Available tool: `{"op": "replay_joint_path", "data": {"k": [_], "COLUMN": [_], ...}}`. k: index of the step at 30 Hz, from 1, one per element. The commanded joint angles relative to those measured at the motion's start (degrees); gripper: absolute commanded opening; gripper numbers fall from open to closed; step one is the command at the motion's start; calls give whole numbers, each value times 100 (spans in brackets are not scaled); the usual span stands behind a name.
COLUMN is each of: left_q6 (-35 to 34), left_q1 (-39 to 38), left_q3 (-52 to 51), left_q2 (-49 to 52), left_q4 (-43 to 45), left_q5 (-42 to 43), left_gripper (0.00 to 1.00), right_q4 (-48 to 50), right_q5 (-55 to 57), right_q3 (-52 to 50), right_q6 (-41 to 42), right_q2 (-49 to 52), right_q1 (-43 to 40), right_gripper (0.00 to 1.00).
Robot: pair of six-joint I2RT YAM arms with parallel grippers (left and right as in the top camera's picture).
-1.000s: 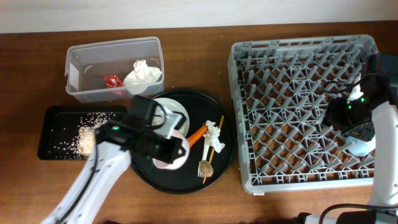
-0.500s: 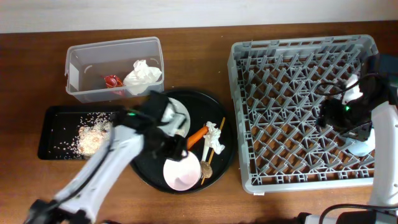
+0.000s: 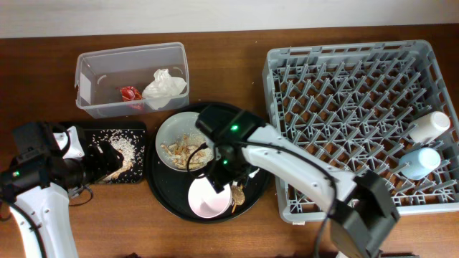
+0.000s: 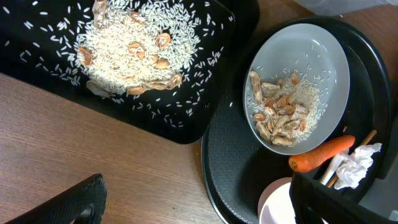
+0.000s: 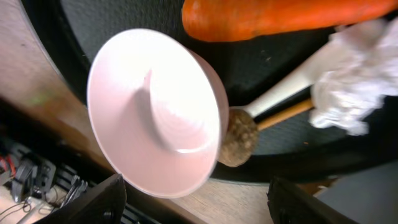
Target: Sort waste into correct bins and load items into the dishwasher rack
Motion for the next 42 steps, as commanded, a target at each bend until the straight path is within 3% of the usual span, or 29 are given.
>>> {"op": "replay_joint_path", "data": {"k": [1, 3, 7, 8, 10, 13, 16, 18, 19, 25, 28, 32, 42], "left_q6": [-35, -35, -35, -37, -35, -37, -37, -59, -59, -79, -76, -74, -74], "left_q1": [28, 28, 28, 28, 28, 28, 28, 28, 28, 28, 28, 28, 28], "left_q3": [63, 63, 63, 63, 63, 63, 63, 63, 63, 63, 63, 63, 63], "left_q2": [-44, -44, -44, -44, -44, -44, -44, -44, -44, -44, -44, -44, -44], "left_q4": [-7, -7, -11, -11, -11, -11, -11, -11, -13, -28, -31, -31, -24], "left_q5": [24, 24, 24, 24, 24, 24, 26, 28, 26, 26, 26, 24, -170], "left_gripper": [94, 94, 94, 94, 94, 94, 94, 94, 94, 94, 94, 94, 94], "right_q4": [177, 197, 208, 199, 175, -243, -278, 0, 330, 2505, 4026, 5598, 5633], "right_q5": [332, 466, 472, 472, 697, 1976, 4612, 6769, 7082, 7390, 8612, 8826, 8712], "right_q3": [33, 33, 35, 52, 177, 772, 876, 876, 874, 874, 874, 874, 863], "right_q6": [763, 870, 868, 866, 866, 866, 863, 616, 199, -122, -1045, -1738, -1718], "right_q2": [662, 933, 1091, 1073, 828, -144, -1488, -1786, -1755, -1497, -1016, -437, 1327], "right_q1": [229, 234, 227, 216, 118, -304, -1392, -2256, -2658, -4763, -5097, -5097, -5311], "right_gripper": [70, 61, 12, 4, 4, 4, 4, 4, 4, 4, 4, 4, 4]}}
